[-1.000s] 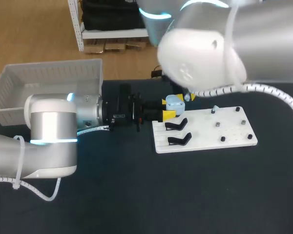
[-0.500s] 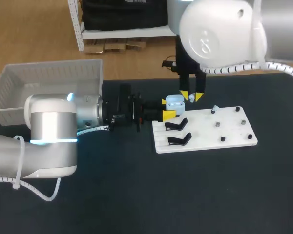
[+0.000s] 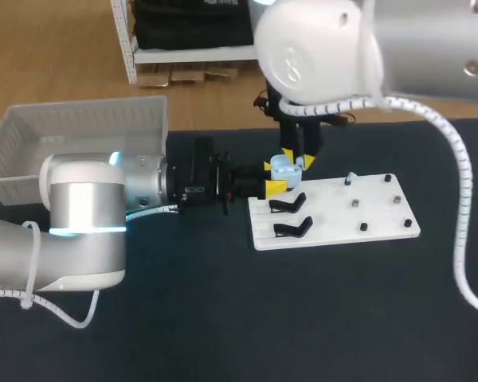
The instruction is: Pick up each earbud case from the left stands, insert the matching earbuds, close the lid, and place the case in the box.
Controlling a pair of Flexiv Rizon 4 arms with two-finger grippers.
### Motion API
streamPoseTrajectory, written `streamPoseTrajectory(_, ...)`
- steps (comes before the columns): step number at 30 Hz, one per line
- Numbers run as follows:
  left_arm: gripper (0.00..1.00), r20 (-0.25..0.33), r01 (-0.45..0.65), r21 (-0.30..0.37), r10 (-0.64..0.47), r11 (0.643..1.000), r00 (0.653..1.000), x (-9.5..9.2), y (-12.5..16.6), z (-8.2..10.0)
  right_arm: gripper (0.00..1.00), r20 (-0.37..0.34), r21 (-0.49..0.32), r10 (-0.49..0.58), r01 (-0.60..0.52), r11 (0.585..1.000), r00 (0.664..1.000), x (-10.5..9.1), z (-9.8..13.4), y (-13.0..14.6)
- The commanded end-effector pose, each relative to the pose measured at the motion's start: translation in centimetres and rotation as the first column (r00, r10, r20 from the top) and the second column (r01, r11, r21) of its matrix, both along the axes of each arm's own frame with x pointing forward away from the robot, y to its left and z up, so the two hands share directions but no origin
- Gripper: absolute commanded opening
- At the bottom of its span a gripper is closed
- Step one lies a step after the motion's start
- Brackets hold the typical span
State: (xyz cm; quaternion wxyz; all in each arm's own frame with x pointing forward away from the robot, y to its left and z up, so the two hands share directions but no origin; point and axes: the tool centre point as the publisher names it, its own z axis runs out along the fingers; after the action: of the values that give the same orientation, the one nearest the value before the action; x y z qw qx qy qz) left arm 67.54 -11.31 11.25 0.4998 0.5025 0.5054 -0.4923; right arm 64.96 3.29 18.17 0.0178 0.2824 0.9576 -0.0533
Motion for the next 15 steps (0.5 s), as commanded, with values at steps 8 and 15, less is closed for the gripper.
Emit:
streamPoseTrajectory(8, 0.0, 0.007, -0.003, -0.012, 0.003, 1.0, 1.0, -0.28, -0.15, -0.4, 0.0, -0.029, -0.028, -0.004, 0.003, 1.0, 1.0, 0.6, 0.14, 0.37)
streamPoseTrajectory(15, 0.0, 0.045, 0.001, 0.01, -0.002, 1.0, 0.999, -0.68, -0.36, -1.0, 0.0, -0.074, -0.018, -0.064, 0.063, 0.998, 0.995, 0.64, -0.01, 0.62)
